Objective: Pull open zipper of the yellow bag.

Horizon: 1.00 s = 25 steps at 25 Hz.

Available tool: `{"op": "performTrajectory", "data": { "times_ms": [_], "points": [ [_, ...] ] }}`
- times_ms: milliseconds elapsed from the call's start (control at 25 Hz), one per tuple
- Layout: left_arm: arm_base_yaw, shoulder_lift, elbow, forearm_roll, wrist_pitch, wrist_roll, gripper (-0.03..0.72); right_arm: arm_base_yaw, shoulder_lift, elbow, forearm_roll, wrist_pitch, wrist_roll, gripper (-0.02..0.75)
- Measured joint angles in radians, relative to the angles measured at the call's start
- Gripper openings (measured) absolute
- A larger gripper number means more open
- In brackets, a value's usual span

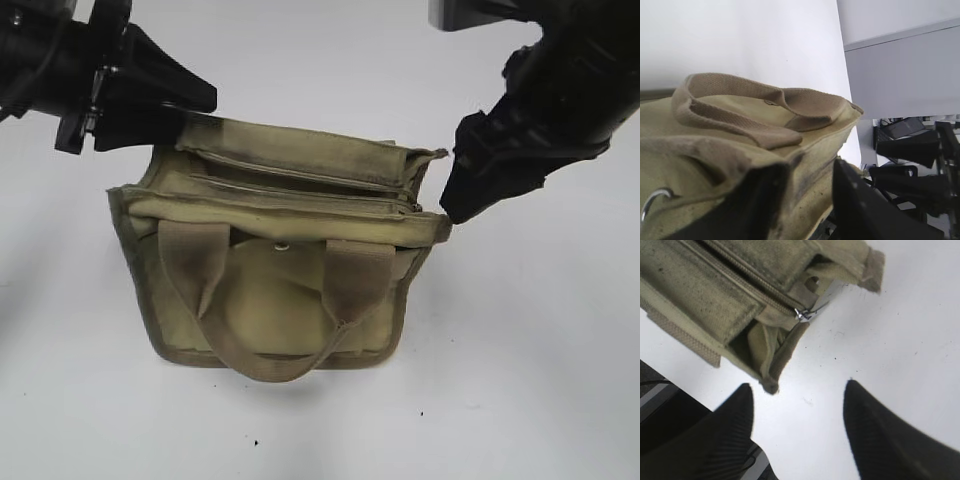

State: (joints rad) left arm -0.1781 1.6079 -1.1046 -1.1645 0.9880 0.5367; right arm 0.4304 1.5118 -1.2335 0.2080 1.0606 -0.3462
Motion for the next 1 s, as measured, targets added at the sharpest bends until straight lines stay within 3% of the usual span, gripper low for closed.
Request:
{"op": "performTrajectory", "data": {
  "times_ms": [80, 200, 360, 560, 800, 1000],
  "points": [
    [0.0, -0.02, 0.0, 0.039, 0.0, 0.011, 0.452, 0.0, -0.033, 0.0, 0.0, 0.031, 0.012, 0.564],
    [0.0, -0.089, 0.0, 0.119, 0.001, 0.018, 0.516, 0.0, -0.092, 0.002, -0.005, 0.099, 0.042, 0.61],
    [0.0, -0.241, 0.0, 0.277, 0.007, 0.013, 0.532, 0.0, -0.201, 0.08, -0.012, 0.125, 0.088, 0.617],
    [0.0, -0.487, 0.018, 0.57, 0.033, -0.144, 0.515, 0.0, -0.403, 0.285, -0.024, 0.121, 0.129, 0.612],
    [0.0, -0.859, 0.171, 0.862, 0.053, -0.352, 0.494, 0.0, -0.684, 0.51, -0.078, 0.096, 0.187, 0.599],
    [0.0, -1.17, 0.329, 0.987, 0.096, -0.422, 0.492, 0.0, -0.938, 0.634, -0.145, 0.097, 0.213, 0.595]
  ]
}}
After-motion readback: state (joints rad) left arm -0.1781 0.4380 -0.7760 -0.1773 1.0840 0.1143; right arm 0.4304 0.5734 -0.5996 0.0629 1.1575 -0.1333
